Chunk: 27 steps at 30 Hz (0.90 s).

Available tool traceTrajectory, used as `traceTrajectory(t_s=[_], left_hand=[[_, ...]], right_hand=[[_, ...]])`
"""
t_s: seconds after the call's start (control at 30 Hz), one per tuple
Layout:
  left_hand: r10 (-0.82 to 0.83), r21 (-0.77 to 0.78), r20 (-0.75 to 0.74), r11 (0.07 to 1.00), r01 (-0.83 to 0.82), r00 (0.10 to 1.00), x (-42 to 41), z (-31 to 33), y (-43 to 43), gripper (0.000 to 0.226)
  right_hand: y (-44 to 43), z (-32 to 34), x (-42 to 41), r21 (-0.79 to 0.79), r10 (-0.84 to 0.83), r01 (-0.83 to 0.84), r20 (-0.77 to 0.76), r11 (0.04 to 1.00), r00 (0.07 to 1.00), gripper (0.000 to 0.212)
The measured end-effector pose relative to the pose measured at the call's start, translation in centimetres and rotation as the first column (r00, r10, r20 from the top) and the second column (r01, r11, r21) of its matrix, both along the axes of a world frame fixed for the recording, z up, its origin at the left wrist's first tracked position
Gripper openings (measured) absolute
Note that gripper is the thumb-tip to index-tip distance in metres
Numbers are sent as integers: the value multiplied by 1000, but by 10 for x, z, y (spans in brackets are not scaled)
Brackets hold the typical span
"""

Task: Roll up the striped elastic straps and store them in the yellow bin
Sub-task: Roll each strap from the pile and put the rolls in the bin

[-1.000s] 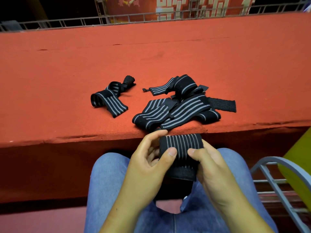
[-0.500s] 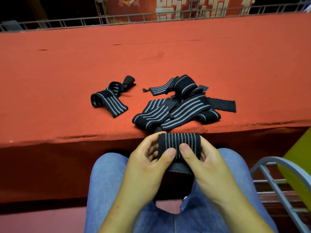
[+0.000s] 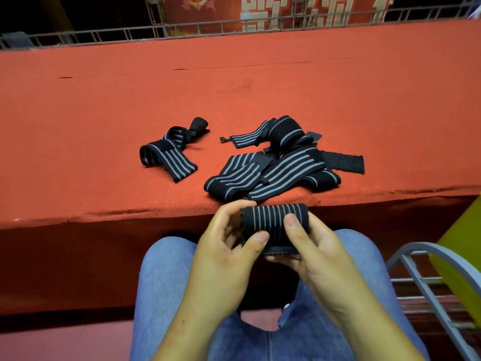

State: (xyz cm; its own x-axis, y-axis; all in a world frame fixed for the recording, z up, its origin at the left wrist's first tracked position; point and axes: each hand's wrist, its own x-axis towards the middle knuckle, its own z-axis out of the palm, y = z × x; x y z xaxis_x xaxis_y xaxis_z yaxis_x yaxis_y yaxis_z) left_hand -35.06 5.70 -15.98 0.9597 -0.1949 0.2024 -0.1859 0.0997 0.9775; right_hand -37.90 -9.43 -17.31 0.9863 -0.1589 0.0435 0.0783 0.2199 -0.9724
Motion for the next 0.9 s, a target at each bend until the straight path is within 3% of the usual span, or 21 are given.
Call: traceTrajectory(t_s=[0.27, 0.47, 0.6, 0.7, 0.83, 0.9], left_hand=[[-54, 44, 29, 998, 53, 998, -2, 2, 2, 56], [-116, 8, -29, 993, 116, 993, -5, 2, 3, 54], [-130, 1, -61, 991, 130, 990, -7, 7, 2, 35], [-89, 35, -79, 995, 92, 993, -4, 7, -1, 28], [-50, 62, -64, 997, 54, 997, -4, 8, -4, 33], [-39, 57, -48, 997, 42, 998, -5, 9, -4, 35]], right_hand=[[-1, -1, 1, 0, -32, 32, 21, 999, 999, 64], [-9, -1, -1, 16, -13, 12, 40, 1000, 999, 30], [-17, 4, -4, -93, -25, 29, 49, 995, 998, 27], [-21, 7, -6, -175, 11, 3, 79, 985, 997, 36], [-22, 10, -9, -232, 43, -24, 80, 972, 996, 44], [-24, 14, -10, -218, 63, -44, 82, 975, 995, 35]])
